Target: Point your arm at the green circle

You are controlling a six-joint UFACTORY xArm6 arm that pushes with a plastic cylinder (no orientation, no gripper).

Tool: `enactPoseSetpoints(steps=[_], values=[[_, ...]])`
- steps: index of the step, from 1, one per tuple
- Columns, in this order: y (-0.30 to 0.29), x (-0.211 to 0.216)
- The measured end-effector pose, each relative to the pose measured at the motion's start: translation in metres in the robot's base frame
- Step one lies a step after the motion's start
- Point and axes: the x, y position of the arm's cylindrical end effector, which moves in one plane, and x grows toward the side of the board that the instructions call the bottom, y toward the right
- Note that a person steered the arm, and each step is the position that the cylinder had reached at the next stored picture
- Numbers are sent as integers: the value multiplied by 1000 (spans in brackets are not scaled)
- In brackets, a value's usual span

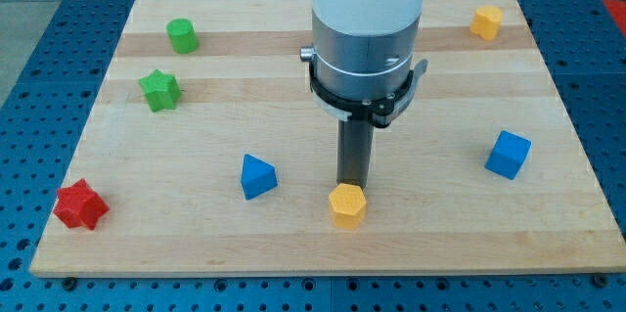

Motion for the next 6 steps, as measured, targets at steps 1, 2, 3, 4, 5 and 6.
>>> enactPoseSetpoints(steps=[1, 2, 3, 4, 5, 6], values=[[-3, -30], [-14, -91], [-46, -130], [-71, -180], [-91, -239], [-121, -277]])
